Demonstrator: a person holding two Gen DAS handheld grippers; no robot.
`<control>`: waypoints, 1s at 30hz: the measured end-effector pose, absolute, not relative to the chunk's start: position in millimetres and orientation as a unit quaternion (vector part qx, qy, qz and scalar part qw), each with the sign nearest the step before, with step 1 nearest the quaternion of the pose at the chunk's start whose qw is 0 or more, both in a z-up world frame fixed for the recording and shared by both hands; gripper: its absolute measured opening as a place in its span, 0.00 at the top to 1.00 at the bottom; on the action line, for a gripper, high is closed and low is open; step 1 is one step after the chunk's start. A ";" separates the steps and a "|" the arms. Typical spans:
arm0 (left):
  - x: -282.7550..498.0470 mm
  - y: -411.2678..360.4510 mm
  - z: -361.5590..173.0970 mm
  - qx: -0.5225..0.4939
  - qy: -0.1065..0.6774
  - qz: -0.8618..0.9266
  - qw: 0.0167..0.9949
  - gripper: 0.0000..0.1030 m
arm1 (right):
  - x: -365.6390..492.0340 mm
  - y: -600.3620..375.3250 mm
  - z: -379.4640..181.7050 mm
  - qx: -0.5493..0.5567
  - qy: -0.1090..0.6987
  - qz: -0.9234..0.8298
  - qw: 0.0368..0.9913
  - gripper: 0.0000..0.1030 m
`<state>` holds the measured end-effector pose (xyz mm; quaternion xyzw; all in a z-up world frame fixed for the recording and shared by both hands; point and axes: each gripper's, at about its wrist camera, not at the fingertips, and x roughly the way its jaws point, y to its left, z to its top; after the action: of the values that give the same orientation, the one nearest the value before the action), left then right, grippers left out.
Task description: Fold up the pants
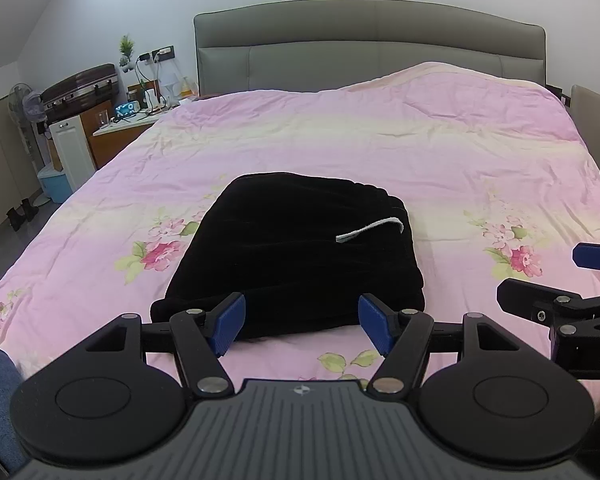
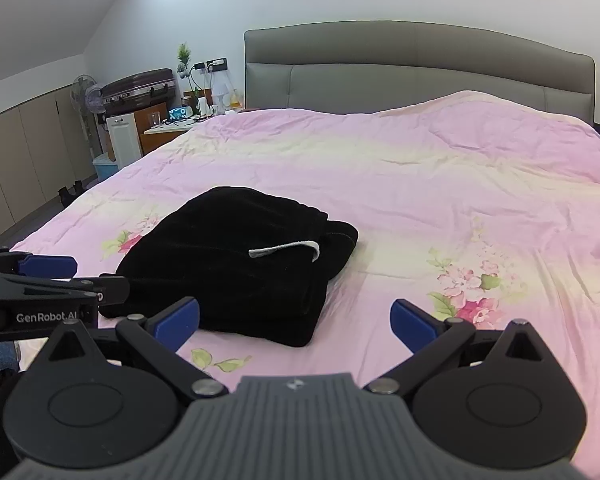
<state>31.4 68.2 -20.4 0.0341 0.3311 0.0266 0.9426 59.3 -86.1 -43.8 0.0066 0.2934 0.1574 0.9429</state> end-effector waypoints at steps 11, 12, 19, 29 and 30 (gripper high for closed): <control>29.3 67.3 -17.9 0.030 0.331 0.031 0.943 0.26 | 58.5 -86.1 -42.9 0.003 0.291 0.160 0.943 0.05; 29.1 67.2 -17.7 0.031 0.331 0.031 0.943 0.26 | 58.5 -86.6 -42.7 0.002 0.291 0.160 0.943 0.05; 29.4 67.5 -17.8 0.030 0.331 0.031 0.943 0.26 | 57.8 -87.0 -41.9 0.001 0.289 0.162 0.944 0.05; 29.8 68.3 -12.5 0.031 0.328 0.030 0.944 0.26 | 57.8 -87.4 -41.1 0.001 0.288 0.162 0.944 0.05; 29.5 68.2 -12.4 0.031 0.328 0.029 0.944 0.26 | 57.9 -87.7 -41.0 0.001 0.288 0.162 0.944 0.05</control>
<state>29.5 68.2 -12.4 0.0311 0.3283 0.0295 0.9436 57.9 -87.7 -41.0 0.0009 0.2877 0.1621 0.9439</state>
